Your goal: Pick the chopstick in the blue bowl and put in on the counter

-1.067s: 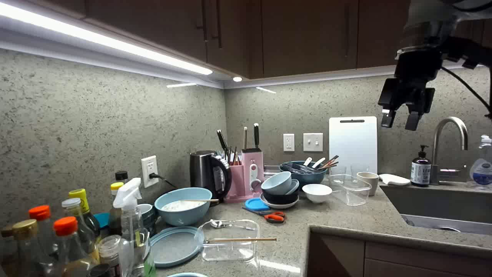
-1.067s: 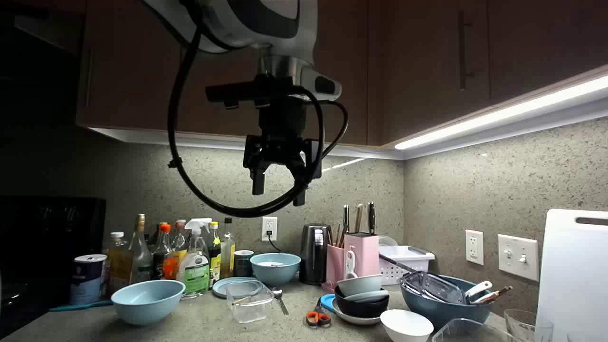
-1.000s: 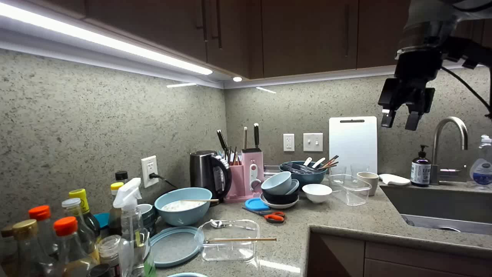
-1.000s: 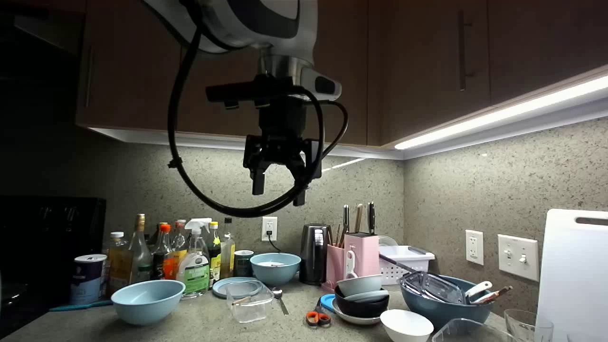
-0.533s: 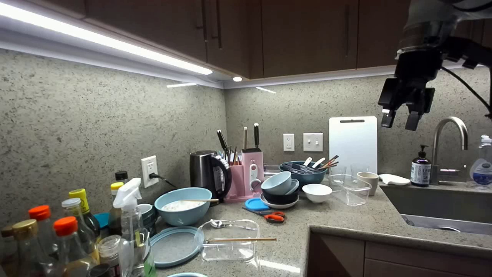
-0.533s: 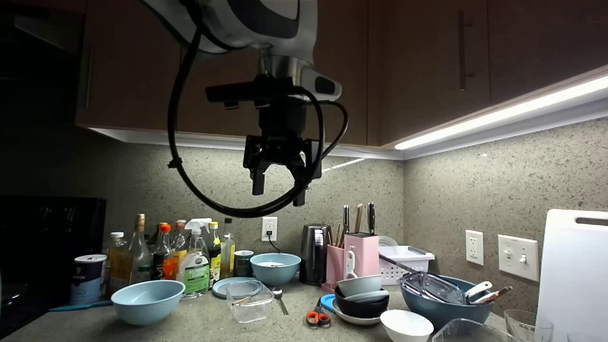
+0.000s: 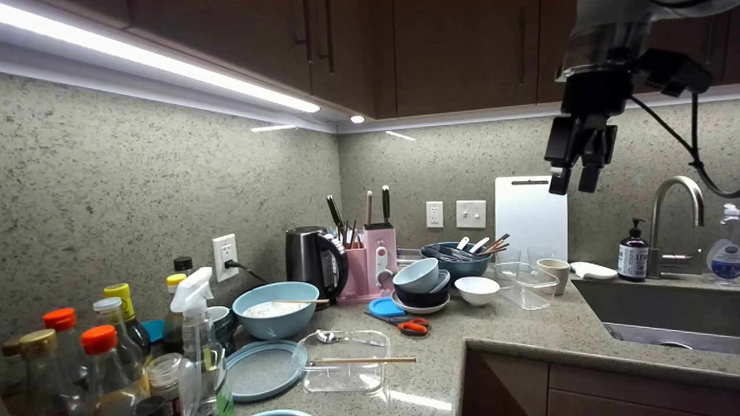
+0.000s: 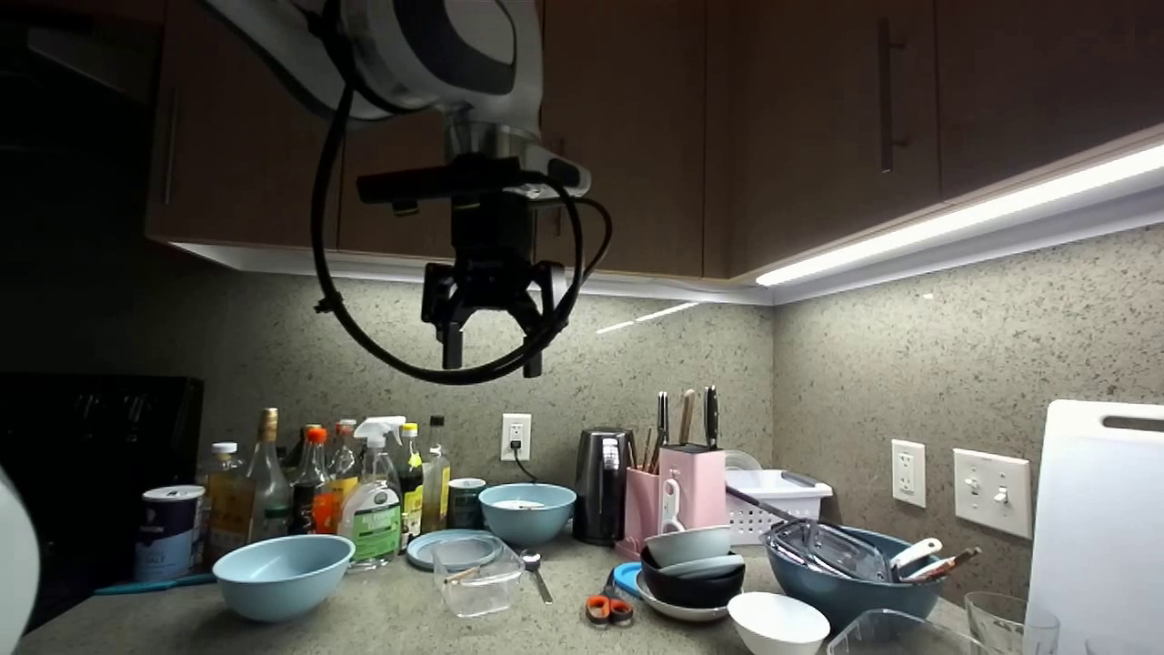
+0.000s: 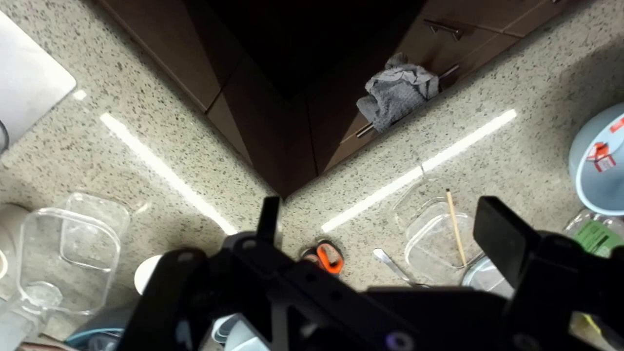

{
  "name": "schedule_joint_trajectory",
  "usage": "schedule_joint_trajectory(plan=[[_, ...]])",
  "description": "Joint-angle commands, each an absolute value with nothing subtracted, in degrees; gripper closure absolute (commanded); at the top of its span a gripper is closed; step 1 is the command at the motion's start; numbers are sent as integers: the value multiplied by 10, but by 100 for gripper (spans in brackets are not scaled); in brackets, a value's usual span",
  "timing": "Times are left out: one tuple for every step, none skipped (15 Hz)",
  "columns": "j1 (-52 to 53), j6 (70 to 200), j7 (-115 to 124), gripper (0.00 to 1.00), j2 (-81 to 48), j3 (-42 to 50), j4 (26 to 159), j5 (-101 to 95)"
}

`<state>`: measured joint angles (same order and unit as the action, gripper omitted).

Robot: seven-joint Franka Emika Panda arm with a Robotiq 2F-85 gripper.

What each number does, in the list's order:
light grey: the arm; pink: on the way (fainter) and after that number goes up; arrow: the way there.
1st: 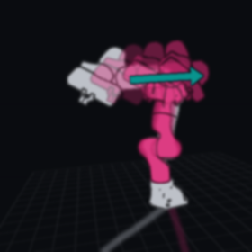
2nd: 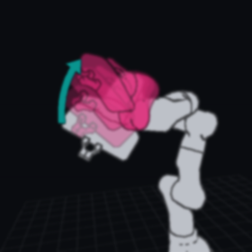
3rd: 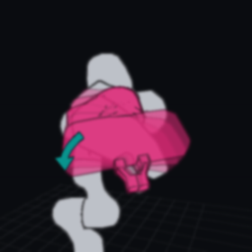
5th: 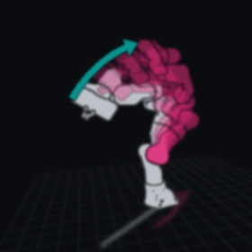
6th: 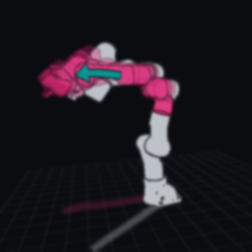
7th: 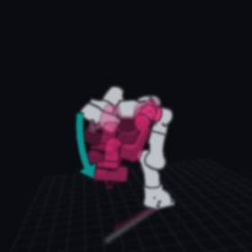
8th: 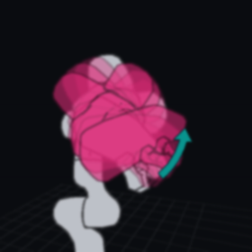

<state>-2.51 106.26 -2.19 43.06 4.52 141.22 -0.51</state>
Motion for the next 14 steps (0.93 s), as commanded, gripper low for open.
schedule_joint_trajectory(plan=[[16, 1074, -31, 0, 376, -17, 1387, -19], [30, 1076, -28, 0, 362, -37, 1383, -21], [40, 1076, -32, 0, 349, -51, 1377, -27], [50, 1077, -36, 0, 339, -65, 1373, -37], [56, 1075, -41, 0, 329, -76, 1366, -53], [54, 1069, -19, 0, 355, -60, 1382, -30], [59, 1069, -15, 0, 346, -66, 1379, -33], [60, 1069, -15, 0, 343, -66, 1378, -33], [59, 1069, -15, 0, 344, -64, 1378, -33], [58, 1069, -16, 0, 346, -59, 1378, -32], [58, 1069, -16, 0, 347, -57, 1378, -32], [58, 1069, -16, 0, 347, -57, 1378, -32], [58, 1069, -16, 0, 347, -57, 1378, -32], [58, 1069, -16, 0, 347, -57, 1378, -32]])
